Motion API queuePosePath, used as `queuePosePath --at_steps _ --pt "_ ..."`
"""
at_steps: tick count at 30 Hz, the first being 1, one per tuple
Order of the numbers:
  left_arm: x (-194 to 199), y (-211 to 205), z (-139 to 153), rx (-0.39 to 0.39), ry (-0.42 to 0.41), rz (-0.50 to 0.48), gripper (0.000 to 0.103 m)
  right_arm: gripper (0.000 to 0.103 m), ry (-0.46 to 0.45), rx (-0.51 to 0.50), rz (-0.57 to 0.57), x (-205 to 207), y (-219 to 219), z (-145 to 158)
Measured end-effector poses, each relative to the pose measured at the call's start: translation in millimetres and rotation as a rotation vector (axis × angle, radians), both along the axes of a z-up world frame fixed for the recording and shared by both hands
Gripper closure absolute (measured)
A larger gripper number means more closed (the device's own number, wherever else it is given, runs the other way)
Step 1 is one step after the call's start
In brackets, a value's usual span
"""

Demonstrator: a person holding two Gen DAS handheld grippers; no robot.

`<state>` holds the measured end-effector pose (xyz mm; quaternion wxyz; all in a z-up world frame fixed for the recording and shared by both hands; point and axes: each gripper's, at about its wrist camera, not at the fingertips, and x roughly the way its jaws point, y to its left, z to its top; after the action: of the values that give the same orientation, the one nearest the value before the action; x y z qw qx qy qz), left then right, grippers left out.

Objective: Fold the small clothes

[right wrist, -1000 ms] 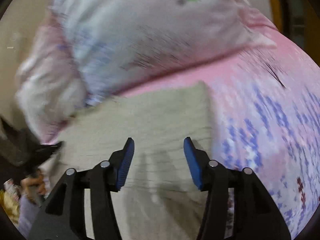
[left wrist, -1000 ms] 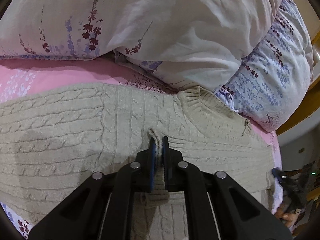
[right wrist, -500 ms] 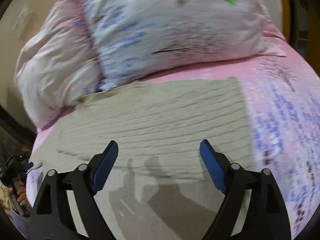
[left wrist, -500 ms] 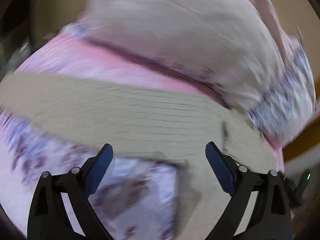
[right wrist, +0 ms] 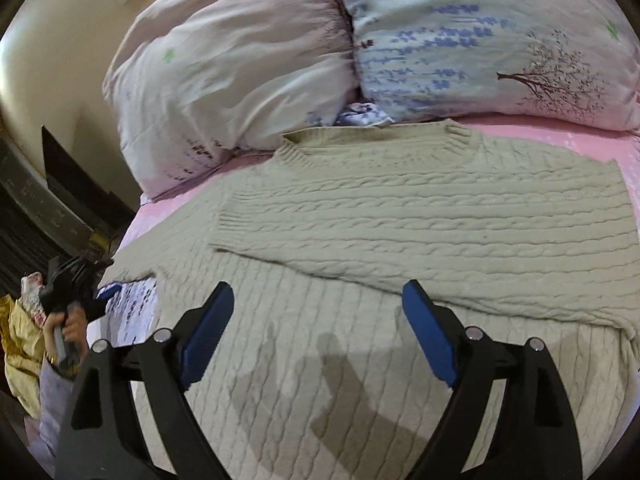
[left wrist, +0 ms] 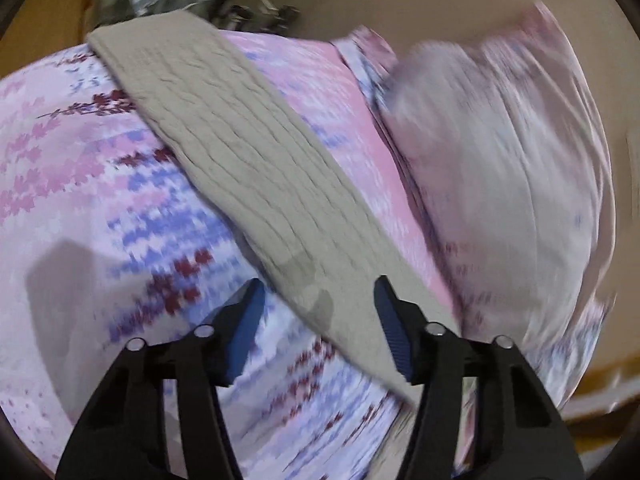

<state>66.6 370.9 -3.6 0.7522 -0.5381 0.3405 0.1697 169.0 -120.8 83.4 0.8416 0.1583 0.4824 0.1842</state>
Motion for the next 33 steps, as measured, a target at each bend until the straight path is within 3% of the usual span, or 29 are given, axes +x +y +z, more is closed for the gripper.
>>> queuePosePath --at_steps 5,9,14,21,25,29,33 --pt "1 8 -4 -0.03 0.004 0.056 0.064 0.015 -0.013 0.012 -0.021 -7 -13 4" --pt "8 5 -5 -0.038 -0.013 0.062 0.096 0.015 -0.007 0.025 -0.045 -11 -26 1" --pt "19 -15 17 0.041 -0.074 0.017 0.097 0.015 -0.007 0.032 -0.069 -15 -40 -1" --pt "61 -115 86 0.166 -0.349 -0.264 0.098 0.015 -0.017 0.057 -0.117 -19 -63 0" --pt "82 -194 99 0.224 -0.429 -0.453 0.098 0.015 -0.016 0.056 -0.129 -22 -69 -1" --pt "100 -270 83 0.279 -0.408 -0.638 0.098 0.015 -0.012 0.057 -0.154 -24 -79 -3" --pt "121 -342 39 0.383 -0.229 -0.828 0.097 0.015 0.003 0.057 -0.177 -24 -89 -8"
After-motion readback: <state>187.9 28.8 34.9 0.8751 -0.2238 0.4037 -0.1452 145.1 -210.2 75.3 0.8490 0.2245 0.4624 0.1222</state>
